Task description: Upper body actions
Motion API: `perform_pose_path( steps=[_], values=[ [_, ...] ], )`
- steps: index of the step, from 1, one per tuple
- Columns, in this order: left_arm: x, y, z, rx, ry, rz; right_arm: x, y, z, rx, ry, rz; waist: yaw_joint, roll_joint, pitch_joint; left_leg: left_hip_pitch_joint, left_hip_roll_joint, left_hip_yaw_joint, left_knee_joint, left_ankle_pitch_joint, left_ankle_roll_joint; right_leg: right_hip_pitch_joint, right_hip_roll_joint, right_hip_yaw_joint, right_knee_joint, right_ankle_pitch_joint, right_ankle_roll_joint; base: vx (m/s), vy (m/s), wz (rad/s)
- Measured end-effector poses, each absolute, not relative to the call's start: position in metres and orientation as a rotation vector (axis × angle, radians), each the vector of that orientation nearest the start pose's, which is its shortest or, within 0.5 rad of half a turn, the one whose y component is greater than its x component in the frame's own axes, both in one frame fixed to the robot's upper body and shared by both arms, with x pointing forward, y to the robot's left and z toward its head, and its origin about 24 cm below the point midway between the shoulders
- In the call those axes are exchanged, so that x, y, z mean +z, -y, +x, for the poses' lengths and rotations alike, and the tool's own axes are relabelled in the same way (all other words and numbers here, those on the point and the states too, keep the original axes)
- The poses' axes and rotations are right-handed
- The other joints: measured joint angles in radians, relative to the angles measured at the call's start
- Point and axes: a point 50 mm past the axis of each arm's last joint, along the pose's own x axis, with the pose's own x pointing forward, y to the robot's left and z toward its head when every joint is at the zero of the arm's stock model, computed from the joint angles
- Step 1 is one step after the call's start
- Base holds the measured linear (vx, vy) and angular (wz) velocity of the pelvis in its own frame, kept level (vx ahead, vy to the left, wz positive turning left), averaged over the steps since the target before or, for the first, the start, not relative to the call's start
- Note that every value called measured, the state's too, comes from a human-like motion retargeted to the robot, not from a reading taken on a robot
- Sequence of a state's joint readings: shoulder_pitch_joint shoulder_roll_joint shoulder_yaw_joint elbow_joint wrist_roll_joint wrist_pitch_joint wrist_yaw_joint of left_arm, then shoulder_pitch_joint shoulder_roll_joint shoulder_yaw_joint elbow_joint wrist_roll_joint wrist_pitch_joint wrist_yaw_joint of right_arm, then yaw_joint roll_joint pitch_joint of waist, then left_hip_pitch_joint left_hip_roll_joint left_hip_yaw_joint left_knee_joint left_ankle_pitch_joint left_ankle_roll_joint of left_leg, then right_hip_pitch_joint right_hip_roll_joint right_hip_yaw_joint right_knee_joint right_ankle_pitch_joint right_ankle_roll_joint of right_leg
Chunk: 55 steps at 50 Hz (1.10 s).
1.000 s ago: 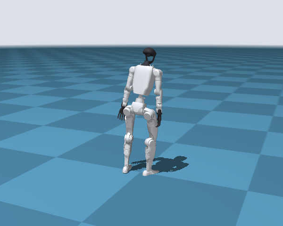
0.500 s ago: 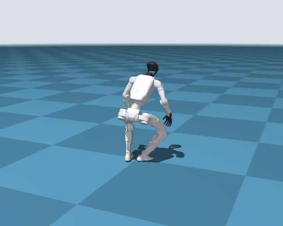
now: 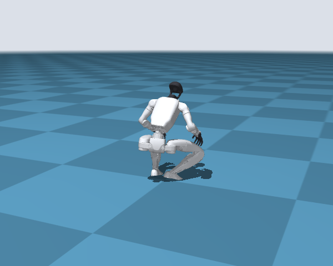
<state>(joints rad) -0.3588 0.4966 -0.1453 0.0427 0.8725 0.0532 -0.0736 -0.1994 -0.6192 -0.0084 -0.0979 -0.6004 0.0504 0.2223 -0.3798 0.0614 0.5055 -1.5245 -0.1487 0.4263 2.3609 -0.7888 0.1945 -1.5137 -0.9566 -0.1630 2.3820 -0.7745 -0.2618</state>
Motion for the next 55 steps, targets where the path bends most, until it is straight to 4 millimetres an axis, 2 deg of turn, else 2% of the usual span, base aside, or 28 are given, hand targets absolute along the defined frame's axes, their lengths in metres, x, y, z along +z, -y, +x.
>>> perform_pose_path(
  steps=[13,18,21,25,30,37,41,44,47,50,55],
  values=[
    [0.137,-0.197,0.322,0.004,0.237,1.416,0.143,0.234,0.297,0.053,0.141,-1.248,0.004,-0.014,-0.01,0.003,0.021,-0.013,-0.019,0.055,-0.034,-0.002,0.017,-0.02,-0.029,0.053,0.0,0.01,0.0,0.0],
    [0.14,-0.199,0.323,0.011,0.221,1.469,0.144,0.229,0.3,0.058,0.145,-1.256,-0.005,-0.002,-0.004,0.008,-0.01,0.007,-0.073,0.072,0.026,0.001,0.027,-0.029,-0.06,0.102,0.0,0.02,0.01,0.04],
    [0.142,-0.199,0.325,0.011,0.199,1.471,0.145,0.228,0.301,0.026,0.162,-1.284,0.009,0.003,-0.004,0.013,-0.027,0.001,-0.153,0.091,0.034,0.0,0.061,-0.057,-0.135,0.151,0.0,-0.04,-0.03,-0.1],
    [0.147,-0.206,0.33,0.065,0.203,1.448,0.147,0.231,0.306,-0.029,0.201,-1.292,0.024,0.005,-0.012,0.022,-0.045,-0.039,-0.315,0.18,0.003,0.001,0.077,-0.093,-0.268,0.254,0.0,-0.06,-0.09,-0.08],
    [0.128,-0.222,0.336,0.162,0.174,1.412,0.133,0.231,0.315,-0.08,0.278,-1.178,0.048,-0.022,-0.081,0.058,-0.028,-0.112,-0.549,0.313,-0.057,0.001,0.116,-0.129,-0.457,0.409,0.0,-0.1,-0.13,-0.15],
    [0.066,-0.247,0.337,0.311,0.063,1.375,0.084,0.223,0.336,-0.087,0.238,-1.041,0.074,-0.094,-0.219,0.149,-0.01,-0.191,-0.902,0.467,-0.147,0.054,0.219,-0.184,-0.757,0.589,0.0,-0.07,-0.19,-0.21],
    [0.03,-0.264,0.33,0.37,-0.094,1.315,0.049,0.211,0.346,-0.059,0.138,-1.04,0.1,-0.126,-0.253,0.245,0.013,-0.233,-1.079,0.533,-0.183,0.151,0.291,-0.229,-0.924,0.668,0.004,-0.03,-0.15,-0.46],
    [0.003,-0.272,0.314,0.401,-0.261,1.246,0.015,0.206,0.34,-0.049,-0.024,-1.049,0.12,-0.139,-0.266,0.342,0.026,-0.27,-1.205,0.57,-0.212,0.244,0.346,-0.236,-1.045,0.719,0.04,0.13,-0.09,-0.43],
    [-0.021,-0.268,0.296,0.403,-0.353,1.132,-0.021,0.212,0.318,-0.073,-0.218,-1.007,0.151,-0.144,-0.279,0.462,0.032,-0.308,-1.34,0.597,-0.235,0.356,0.406,-0.227,-1.169,0.752,0.088,0.25,-0.05,-0.36],
    [-0.044,-0.269,0.273,0.381,-0.431,1.072,-0.057,0.215,0.285,-0.067,-0.395,-0.868,0.181,-0.137,-0.295,0.601,0.039,-0.352,-1.487,0.611,-0.244,0.491,0.46,-0.234,-1.291,0.772,0.125,0.33,-0.04,-0.38],
    [-0.089,-0.277,0.217,0.246,-0.68,1.119,-0.112,0.236,0.208,-0.026,-0.719,-0.759,0.22,-0.111,-0.343,0.862,0.056,-0.423,-1.749,0.626,-0.245,0.727,0.542,-0.256,-1.475,0.844,0.15,0.43,-0.03,-0.18]
  ],
)
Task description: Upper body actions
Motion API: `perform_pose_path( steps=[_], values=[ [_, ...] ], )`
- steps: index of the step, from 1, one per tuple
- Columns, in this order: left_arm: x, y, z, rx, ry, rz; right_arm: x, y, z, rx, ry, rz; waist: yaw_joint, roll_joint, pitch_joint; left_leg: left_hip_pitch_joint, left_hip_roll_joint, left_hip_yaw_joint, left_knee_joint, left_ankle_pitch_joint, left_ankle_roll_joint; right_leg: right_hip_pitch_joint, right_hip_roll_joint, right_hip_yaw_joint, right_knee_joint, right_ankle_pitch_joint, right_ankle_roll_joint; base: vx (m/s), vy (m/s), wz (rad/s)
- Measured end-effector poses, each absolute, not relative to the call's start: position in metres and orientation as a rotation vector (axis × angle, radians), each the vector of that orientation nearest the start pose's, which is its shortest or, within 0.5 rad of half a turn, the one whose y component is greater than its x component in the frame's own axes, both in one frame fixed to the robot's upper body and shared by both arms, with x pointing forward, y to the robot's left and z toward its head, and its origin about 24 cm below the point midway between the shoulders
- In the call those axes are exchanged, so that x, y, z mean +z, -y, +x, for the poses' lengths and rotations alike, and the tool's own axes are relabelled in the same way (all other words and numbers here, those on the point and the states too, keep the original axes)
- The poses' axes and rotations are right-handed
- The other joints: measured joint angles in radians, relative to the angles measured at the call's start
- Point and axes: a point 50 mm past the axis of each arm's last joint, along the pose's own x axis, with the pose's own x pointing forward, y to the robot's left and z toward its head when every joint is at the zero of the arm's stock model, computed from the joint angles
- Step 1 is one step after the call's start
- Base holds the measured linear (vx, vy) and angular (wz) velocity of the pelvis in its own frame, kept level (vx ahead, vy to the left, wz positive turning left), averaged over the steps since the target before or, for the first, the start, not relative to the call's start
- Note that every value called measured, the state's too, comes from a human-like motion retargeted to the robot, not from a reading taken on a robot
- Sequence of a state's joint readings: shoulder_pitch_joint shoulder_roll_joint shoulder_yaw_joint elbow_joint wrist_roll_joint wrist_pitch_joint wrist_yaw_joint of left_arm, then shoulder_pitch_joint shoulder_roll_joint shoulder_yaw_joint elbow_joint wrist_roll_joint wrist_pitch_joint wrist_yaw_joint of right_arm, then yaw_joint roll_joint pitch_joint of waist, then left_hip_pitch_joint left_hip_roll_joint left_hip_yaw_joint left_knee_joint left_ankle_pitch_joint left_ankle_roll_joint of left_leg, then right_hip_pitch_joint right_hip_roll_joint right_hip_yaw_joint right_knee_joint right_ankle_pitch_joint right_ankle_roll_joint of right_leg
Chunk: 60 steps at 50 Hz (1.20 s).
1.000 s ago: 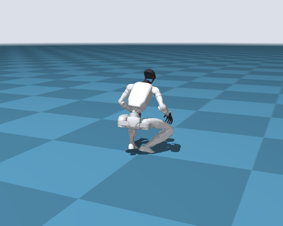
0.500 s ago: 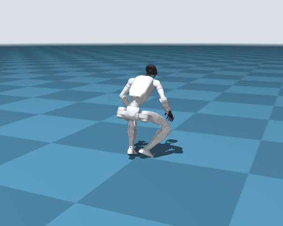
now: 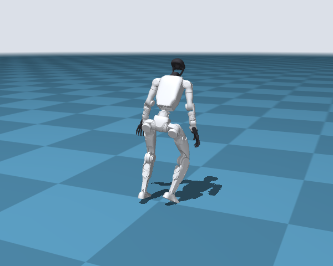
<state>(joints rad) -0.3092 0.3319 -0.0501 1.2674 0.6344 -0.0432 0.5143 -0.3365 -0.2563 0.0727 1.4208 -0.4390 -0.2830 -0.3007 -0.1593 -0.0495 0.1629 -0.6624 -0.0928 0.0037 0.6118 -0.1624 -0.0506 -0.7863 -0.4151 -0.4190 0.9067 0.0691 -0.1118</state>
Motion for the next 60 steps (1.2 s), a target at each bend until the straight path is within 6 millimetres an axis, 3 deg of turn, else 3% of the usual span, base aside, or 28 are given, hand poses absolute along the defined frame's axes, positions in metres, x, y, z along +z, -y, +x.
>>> perform_pose_path(
  steps=[5,7,10,13,15,18,22,26,30,35,45,52,60],
  values=[
    [-0.13,-0.277,0.144,0.069,-0.984,1.133,-0.146,0.255,0.118,0.032,-1.007,-0.795,0.003,0.084,-0.068,0.247,0.069,-0.097,-0.264,0.039,0.0,0.167,0.121,-0.026,-0.111,0.072,-0.003,0.49,-0.06,0.16],
    [-0.142,-0.276,0.112,0.013,-1.111,1.106,-0.154,0.256,0.086,0.045,-1.099,-0.781,-0.012,0.113,-0.102,0.309,0.104,-0.112,-0.338,0.078,-0.006,0.205,0.182,-0.024,-0.165,0.01,0.079,0.42,-0.14,0.32],
    [-0.154,-0.273,0.066,-0.035,-1.277,1.049,-0.16,0.254,0.05,0.052,-1.211,-0.73,-0.009,0.095,-0.141,0.397,0.107,-0.094,-0.427,0.138,-0.012,0.235,0.307,0.159,-0.361,-0.042,0.233,0.37,-0.19,-0.3],
    [-0.159,-0.271,0.035,-0.075,-1.397,1.001,-0.163,0.252,0.024,0.03,-1.299,-0.668,-0.009,0.052,-0.151,0.48,0.09,-0.049,-0.462,0.155,-0.021,0.312,0.244,0.182,-0.581,0.112,0.232,0.34,-0.22,-0.24],
    [-0.159,-0.273,0.02,-0.097,-1.45,0.992,-0.165,0.249,0.008,0.018,-1.347,-0.631,0.023,0.06,-0.172,0.511,0.135,-0.009,-0.465,0.15,-0.047,0.355,0.312,0.204,-0.575,-0.01,0.169,0.36,-0.33,-0.21],
    [-0.16,-0.272,0.007,-0.157,-1.505,1.035,-0.169,0.234,-0.014,0.045,-1.44,-0.53,-0.009,0.056,-0.183,0.513,0.158,-0.094,-0.397,0.139,-0.063,0.409,0.311,0.101,-0.607,-0.055,0.112,0.32,-0.4,0.82],
    [-0.165,-0.258,-0.008,-0.188,-1.563,0.966,-0.171,0.23,-0.014,0.157,-1.504,-0.532,-0.073,0.057,-0.178,0.528,0.199,-0.109,-0.339,0.187,-0.064,0.476,0.322,0.038,-0.642,-0.043,0.088,0.19,-0.23,0.61],
    [-0.168,-0.245,-0.013,-0.232,-1.569,0.934,-0.172,0.23,-0.001,0.238,-1.463,-0.611,-0.189,0.074,-0.183,0.51,0.175,-0.265,-0.276,0.2,-0.059,0.54,0.312,-0.065,-0.678,-0.014,0.096,0.14,-0.15,1.07],
    [-0.171,-0.236,-0.003,-0.291,-1.527,0.982,-0.173,0.229,0.012,0.313,-1.432,-0.66,0.003,-0.007,-0.233,0.564,0.107,-0.149,-0.331,0.24,-0.059,0.57,0.347,0.122,-0.709,-0.035,0.085,0.09,-0.09,-1.98],
    [-0.173,-0.223,0.009,-0.32,-1.462,0.992,-0.172,0.228,0.029,0.412,-1.438,-0.638,0.014,-0.012,-0.253,0.551,0.114,-0.103,-0.274,0.275,-0.05,0.586,0.347,0.129,-0.722,-0.037,0.075,0.03,-0.01,-0.18],
    [-0.175,-0.215,0.012,-0.397,-1.451,0.997,-0.172,0.215,0.058,0.549,-1.374,-0.717,0.024,-0.009,-0.268,0.592,0.105,-0.133,-0.309,0.302,-0.063,0.599,0.36,0.172,-0.735,-0.015,0.073,0.01,0.03,-0.22],
    [-0.177,-0.208,0.009,-0.423,-1.447,0.988,-0.175,0.203,0.054,0.532,-1.402,-0.638,0.021,0.001,-0.271,0.609,0.105,-0.153,-0.342,0.274,-0.097,0.591,0.365,0.183,-0.737,-0.019,0.076,-0.08,0.11,-0.08],
    [-0.178,-0.203,0.0,-0.458,-1.46,0.971,-0.176,0.203,0.032,0.517,-1.498,-0.58,0.02,0.018,-0.261,0.642,0.102,-0.132,-0.399,0.182,-0.074,0.593,0.367,0.18,-0.76,-0.029,0.069,-0.15,0.2,-0.02]
  ],
)
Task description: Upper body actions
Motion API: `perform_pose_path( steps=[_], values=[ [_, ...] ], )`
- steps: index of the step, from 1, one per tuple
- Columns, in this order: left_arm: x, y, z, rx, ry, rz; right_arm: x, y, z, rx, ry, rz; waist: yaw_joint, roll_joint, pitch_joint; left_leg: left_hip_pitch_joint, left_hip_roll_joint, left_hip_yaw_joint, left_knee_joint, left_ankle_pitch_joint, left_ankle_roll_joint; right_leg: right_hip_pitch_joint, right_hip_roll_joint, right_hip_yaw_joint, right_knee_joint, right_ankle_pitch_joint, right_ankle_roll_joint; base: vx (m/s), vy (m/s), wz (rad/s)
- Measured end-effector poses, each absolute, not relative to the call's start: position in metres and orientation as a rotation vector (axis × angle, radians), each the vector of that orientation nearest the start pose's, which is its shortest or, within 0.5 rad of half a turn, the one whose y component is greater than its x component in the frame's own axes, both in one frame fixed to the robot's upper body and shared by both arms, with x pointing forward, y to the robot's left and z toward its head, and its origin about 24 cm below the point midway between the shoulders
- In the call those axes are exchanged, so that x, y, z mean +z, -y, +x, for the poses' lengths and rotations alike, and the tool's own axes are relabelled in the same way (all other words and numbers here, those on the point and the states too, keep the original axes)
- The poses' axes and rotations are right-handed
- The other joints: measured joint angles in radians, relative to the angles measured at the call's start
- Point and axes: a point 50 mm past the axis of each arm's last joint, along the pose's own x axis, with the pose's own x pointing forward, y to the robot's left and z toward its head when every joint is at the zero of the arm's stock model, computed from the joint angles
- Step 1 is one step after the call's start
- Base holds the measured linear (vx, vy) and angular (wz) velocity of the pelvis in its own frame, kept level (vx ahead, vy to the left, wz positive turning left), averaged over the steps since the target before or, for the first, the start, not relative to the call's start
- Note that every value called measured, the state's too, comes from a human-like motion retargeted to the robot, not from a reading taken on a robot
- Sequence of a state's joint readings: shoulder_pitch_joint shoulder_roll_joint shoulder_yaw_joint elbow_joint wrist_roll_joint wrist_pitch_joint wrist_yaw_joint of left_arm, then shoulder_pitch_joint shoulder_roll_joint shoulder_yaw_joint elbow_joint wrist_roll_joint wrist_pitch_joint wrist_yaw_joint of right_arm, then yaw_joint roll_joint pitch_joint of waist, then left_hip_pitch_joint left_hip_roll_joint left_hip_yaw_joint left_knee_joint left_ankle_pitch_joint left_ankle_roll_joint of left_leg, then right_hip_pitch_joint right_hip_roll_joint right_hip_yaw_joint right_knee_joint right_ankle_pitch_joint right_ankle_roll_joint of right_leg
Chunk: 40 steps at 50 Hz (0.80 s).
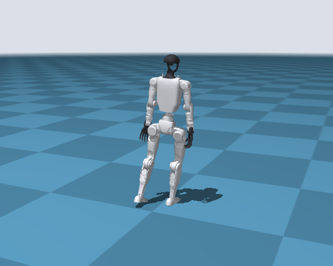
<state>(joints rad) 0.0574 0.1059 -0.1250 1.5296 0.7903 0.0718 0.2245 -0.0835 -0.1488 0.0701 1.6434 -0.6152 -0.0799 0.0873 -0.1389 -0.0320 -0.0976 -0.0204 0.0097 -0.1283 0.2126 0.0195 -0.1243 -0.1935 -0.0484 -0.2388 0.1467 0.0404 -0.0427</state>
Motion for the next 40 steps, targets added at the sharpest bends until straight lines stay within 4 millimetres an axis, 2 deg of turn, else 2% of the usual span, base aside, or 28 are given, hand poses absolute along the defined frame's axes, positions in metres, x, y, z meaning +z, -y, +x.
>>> perform_pose_path(
  steps=[8,15,21,26,29,30,32,38,40],
  values=[
    [-0.176,-0.206,-0.012,-0.465,-1.534,0.94,-0.176,0.205,0.011,0.462,-1.564,-0.555,0.009,0.012,0.017,0.034,-0.014,0.04,-0.078,-0.108,0.088,-0.004,-0.003,0.009,-0.042,0.031,0.009,-0.2,0.24,-0.09],
    [-0.174,-0.218,-0.021,-0.438,-1.61,0.873,-0.176,0.208,0.012,0.459,-1.56,-0.624,0.006,0.018,0.022,0.037,-0.041,0.082,-0.142,-0.172,0.163,-0.08,-0.022,0.052,-0.011,0.054,0.046,-0.28,0.25,-0.28],
    [-0.171,-0.232,-0.019,-0.493,-1.64,0.938,-0.175,0.212,0.011,0.448,-1.556,-0.673,0.032,0.0,0.049,0.015,-0.092,0.101,-0.132,-0.174,0.19,-0.101,-0.056,0.07,-0.035,0.078,0.062,-0.28,0.18,-0.4],
    [-0.171,-0.232,-0.022,-0.463,-1.641,0.902,-0.175,0.216,0.01,0.446,-1.579,-0.7,0.079,-0.001,0.05,0.0,-0.101,0.176,-0.147,-0.17,0.214,-0.102,-0.066,-0.002,-0.034,0.025,0.035,-0.23,0.13,-0.79],
    [-0.171,-0.23,-0.025,-0.468,-1.66,0.86,-0.174,0.216,0.009,0.38,-1.599,-0.659,0.097,0.012,0.049,-0.012,-0.09,0.215,-0.154,-0.164,0.22,-0.097,-0.096,-0.134,0.012,-0.035,0.035,-0.2,0.08,-0.69],
    [-0.171,-0.23,-0.025,-0.473,-1.665,0.857,-0.174,0.215,0.008,0.351,-1.6,-0.627,0.088,0.02,0.05,-0.017,-0.084,0.209,-0.153,-0.16,0.221,-0.096,-0.124,-0.199,0.036,-0.048,0.051,-0.18,0.02,0.39],
    [-0.17,-0.232,-0.024,-0.484,-1.672,0.868,-0.175,0.213,0.006,0.315,-1.6,-0.561,0.055,0.037,0.055,-0.026,-0.069,0.173,-0.148,-0.153,0.221,-0.091,-0.149,-0.262,0.085,-0.047,0.04,-0.13,-0.01,0.53],
    [-0.171,-0.23,-0.02,-0.514,-1.662,0.894,-0.174,0.214,-0.007,0.311,-1.646,-0.554,0.06,0.046,0.042,-0.037,-0.053,0.156,-0.145,-0.144,0.216,-0.065,-0.097,-0.1,0.193,-0.044,0.007,-0.08,-0.03,0.08],
    [-0.172,-0.226,-0.019,-0.519,-1.648,0.892,-0.173,0.215,-0.012,0.335,-1.666,-0.583,0.053,0.04,0.033,-0.041,-0.058,0.142,-0.142,-0.141,0.213,-0.025,-0.085,-0.09,0.176,-0.084,0.048,-0.04,-0.09,0.35]
  ],
)
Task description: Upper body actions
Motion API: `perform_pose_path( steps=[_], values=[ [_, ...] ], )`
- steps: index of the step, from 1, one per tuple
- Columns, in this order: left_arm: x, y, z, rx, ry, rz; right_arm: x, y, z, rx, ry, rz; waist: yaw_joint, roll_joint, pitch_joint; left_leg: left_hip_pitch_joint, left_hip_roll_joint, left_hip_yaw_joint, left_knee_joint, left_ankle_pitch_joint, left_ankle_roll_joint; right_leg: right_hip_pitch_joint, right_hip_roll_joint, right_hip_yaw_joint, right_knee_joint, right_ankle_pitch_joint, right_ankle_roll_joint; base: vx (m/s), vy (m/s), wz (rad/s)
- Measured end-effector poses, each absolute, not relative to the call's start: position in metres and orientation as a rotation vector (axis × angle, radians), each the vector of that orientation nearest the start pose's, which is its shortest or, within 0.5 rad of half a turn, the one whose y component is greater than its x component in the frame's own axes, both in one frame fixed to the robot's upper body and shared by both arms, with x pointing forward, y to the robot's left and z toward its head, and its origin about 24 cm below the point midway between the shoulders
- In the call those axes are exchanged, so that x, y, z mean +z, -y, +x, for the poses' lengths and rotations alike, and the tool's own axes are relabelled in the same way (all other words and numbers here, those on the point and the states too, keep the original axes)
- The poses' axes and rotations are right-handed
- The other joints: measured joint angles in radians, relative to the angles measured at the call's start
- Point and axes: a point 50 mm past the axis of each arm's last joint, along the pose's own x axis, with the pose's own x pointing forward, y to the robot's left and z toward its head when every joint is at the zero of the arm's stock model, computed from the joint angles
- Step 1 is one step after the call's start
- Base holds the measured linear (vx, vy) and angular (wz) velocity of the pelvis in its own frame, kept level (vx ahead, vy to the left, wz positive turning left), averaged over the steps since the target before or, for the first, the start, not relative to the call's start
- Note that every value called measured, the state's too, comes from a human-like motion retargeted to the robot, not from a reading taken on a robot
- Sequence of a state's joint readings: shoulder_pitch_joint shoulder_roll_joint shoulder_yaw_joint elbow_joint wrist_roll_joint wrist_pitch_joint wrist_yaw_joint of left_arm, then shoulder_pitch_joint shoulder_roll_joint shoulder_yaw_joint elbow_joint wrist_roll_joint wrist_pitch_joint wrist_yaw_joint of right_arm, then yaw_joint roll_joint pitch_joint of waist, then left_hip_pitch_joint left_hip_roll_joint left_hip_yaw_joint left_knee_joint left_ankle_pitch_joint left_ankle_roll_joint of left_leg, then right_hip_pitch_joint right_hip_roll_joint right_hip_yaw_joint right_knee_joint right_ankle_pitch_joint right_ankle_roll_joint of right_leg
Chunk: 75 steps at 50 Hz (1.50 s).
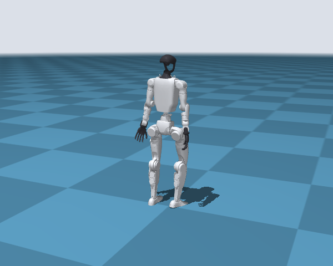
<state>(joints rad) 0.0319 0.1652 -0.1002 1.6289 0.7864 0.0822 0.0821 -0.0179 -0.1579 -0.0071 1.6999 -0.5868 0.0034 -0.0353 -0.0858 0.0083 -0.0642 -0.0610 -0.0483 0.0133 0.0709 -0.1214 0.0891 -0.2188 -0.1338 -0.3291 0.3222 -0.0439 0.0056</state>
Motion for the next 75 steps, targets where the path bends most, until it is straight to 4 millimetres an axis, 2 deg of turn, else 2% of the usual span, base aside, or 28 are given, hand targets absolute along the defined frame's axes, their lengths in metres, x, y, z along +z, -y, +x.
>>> perform_pose_path(
  steps=[2,5,7,12,17,25,30,33,37,40,42,45,48,50,56,59,63,69,72,75],
  values=[
    [-0.173,-0.223,-0.019,-0.521,-1.634,0.889,-0.173,0.216,-0.018,0.352,-1.684,-0.602,-0.006,-0.011,-0.008,0.002,-0.008,-0.009,0.002,0.003,-0.004,0.047,-0.002,-0.032,-0.069,-0.035,0.016,0.01,-0.11,0.44],
    [-0.174,-0.219,-0.018,-0.517,-1.621,0.884,-0.173,0.213,-0.025,0.376,-1.704,-0.611,0.003,-0.04,-0.013,0.013,-0.027,-0.015,0.003,0.011,-0.005,0.097,0.016,-0.052,-0.175,-0.006,-0.019,0.02,-0.14,-0.01],
    [-0.175,-0.216,-0.016,-0.511,-1.614,0.875,-0.174,0.21,-0.022,0.387,-1.705,-0.607,0.035,-0.05,-0.008,0.022,-0.022,0.011,0.0,0.017,-0.007,0.099,0.017,-0.025,-0.193,0.012,-0.018,-0.04,-0.13,-0.54],
    [-0.176,-0.208,-0.015,-0.46,-1.589,0.864,-0.176,0.204,0.002,0.414,-1.62,-0.651,0.024,-0.05,0.005,0.03,-0.005,0.038,-0.009,0.034,-0.018,0.101,0.037,-0.017,-0.205,0.017,-0.04,-0.06,-0.15,-0.12],
    [-0.176,-0.207,-0.01,-0.443,-1.547,0.956,-0.178,0.198,0.024,0.403,-1.513,-0.682,0.003,-0.045,0.01,0.021,0.008,0.045,-0.01,0.05,-0.029,0.101,0.05,-0.025,-0.214,0.014,-0.058,-0.05,-0.12,0.04],
    [-0.175,-0.208,0.004,-0.369,-1.437,1.074,-0.178,0.194,0.033,0.414,-1.489,-0.662,0.008,-0.045,0.015,-0.003,0.027,0.063,-0.01,0.071,-0.05,0.089,0.066,-0.026,-0.235,0.016,-0.07,-0.06,-0.11,0.01],
    [-0.174,-0.213,0.017,-0.356,-1.407,1.077,-0.177,0.199,0.029,0.418,-1.517,-0.678,0.006,-0.041,0.024,-0.05,0.034,0.057,0.012,0.08,-0.068,0.07,0.065,-0.05,-0.238,0.009,-0.075,-0.09,-0.09,0.27],
    [-0.173,-0.217,0.028,-0.347,-1.387,1.08,-0.176,0.204,0.025,0.408,-1.535,-0.672,-0.004,-0.038,0.04,-0.081,0.043,0.077,0.038,0.067,-0.098,0.062,0.057,-0.085,-0.242,0.004,-0.075,-0.14,-0.08,0.64],
    [-0.171,-0.222,0.044,-0.319,-1.35,1.092,-0.175,0.211,0.023,0.403,-1.558,-0.665,-0.026,-0.048,0.056,-0.16,0.047,0.074,0.132,0.002,-0.136,0.037,0.028,-0.114,-0.242,-0.006,-0.073,-0.13,-0.09,0.78],
    [-0.169,-0.227,0.05,-0.303,-1.333,1.106,-0.173,0.217,0.024,0.416,-1.578,-0.687,-0.022,-0.071,0.069,-0.217,0.065,0.128,0.213,-0.037,-0.14,0.016,0.004,-0.098,-0.239,-0.007,-0.07,-0.13,-0.01,0.15],
    [-0.168,-0.231,0.05,-0.3,-1.334,1.117,-0.172,0.22,0.028,0.422,-1.585,-0.708,-0.026,-0.081,0.074,-0.233,0.095,0.192,0.244,-0.04,-0.117,0.002,-0.009,-0.091,-0.235,-0.006,-0.067,-0.08,0.05,0.0],
    [-0.167,-0.238,0.048,-0.293,-1.341,1.134,-0.171,0.223,0.038,0.414,-1.564,-0.726,-0.038,-0.079,0.087,-0.236,0.104,0.176,0.238,0.009,-0.09,-0.011,-0.016,-0.097,-0.229,-0.002,-0.061,-0.06,0.07,-0.08],
    [-0.165,-0.245,0.046,-0.291,-1.35,1.154,-0.171,0.223,0.051,0.39,-1.515,-0.721,-0.028,-0.063,0.111,-0.204,0.1,0.121,0.168,0.043,-0.145,-0.018,0.007,-0.088,-0.223,0.005,-0.063,-0.05,0.1,-0.4],
    [-0.164,-0.247,0.048,-0.292,-1.35,1.161,-0.169,0.224,0.063,0.369,-1.472,-0.714,-0.032,-0.056,0.126,-0.196,0.079,0.085,0.139,0.036,-0.122,-0.03,0.012,-0.081,-0.214,0.01,-0.063,-0.04,0.18,-0.12],
    [-0.157,-0.255,0.086,-0.238,-1.239,1.159,-0.159,0.224,0.118,0.319,-1.276,-0.73,-0.063,-0.038,0.182,-0.305,0.083,0.095,0.194,-0.032,-0.119,-0.148,-0.036,-0.099,-0.111,-0.013,-0.025,-0.19,0.19,-0.01],
    [-0.147,-0.26,0.118,-0.176,-1.114,1.176,-0.147,0.224,0.154,0.318,-1.14,-0.757,-0.065,-0.026,0.203,-0.391,0.114,0.159,0.251,-0.079,-0.121,-0.278,-0.08,-0.104,0.038,-0.083,-0.02,-0.26,0.2,-0.1],
    [-0.126,-0.265,0.169,-0.122,-0.915,1.226,-0.126,0.224,0.198,0.297,-0.933,-0.809,-0.086,0.002,0.243,-0.56,0.1,0.097,0.408,-0.137,-0.137,-0.406,-0.158,-0.176,0.192,-0.158,-0.027,-0.21,0.11,0.49],
    [-0.069,-0.271,0.245,-0.018,-0.563,1.355,-0.07,0.235,0.26,0.214,-0.564,-0.972,-0.081,0.008,0.287,-0.85,0.089,0.117,0.696,-0.227,-0.122,-0.683,-0.262,-0.167,0.48,-0.242,-0.049,-0.18,0.01,0.37],
    [-0.033,-0.272,0.271,0.061,-0.378,1.395,-0.034,0.24,0.285,0.14,-0.366,-1.072,-0.091,0.009,0.302,-1.015,0.088,0.14,0.878,-0.283,-0.117,-0.839,-0.315,-0.148,0.645,-0.285,-0.075,-0.1,-0.04,0.37],
    [0.003,-0.268,0.288,0.113,-0.204,1.422,0.002,0.243,0.3,0.068,-0.19,-1.148,-0.102,-0.002,0.322,-1.151,0.079,0.179,1.054,-0.338,-0.112,-0.992,-0.362,-0.112,0.825,-0.344,-0.108,-0.07,-0.05,0.44]
  ],
)
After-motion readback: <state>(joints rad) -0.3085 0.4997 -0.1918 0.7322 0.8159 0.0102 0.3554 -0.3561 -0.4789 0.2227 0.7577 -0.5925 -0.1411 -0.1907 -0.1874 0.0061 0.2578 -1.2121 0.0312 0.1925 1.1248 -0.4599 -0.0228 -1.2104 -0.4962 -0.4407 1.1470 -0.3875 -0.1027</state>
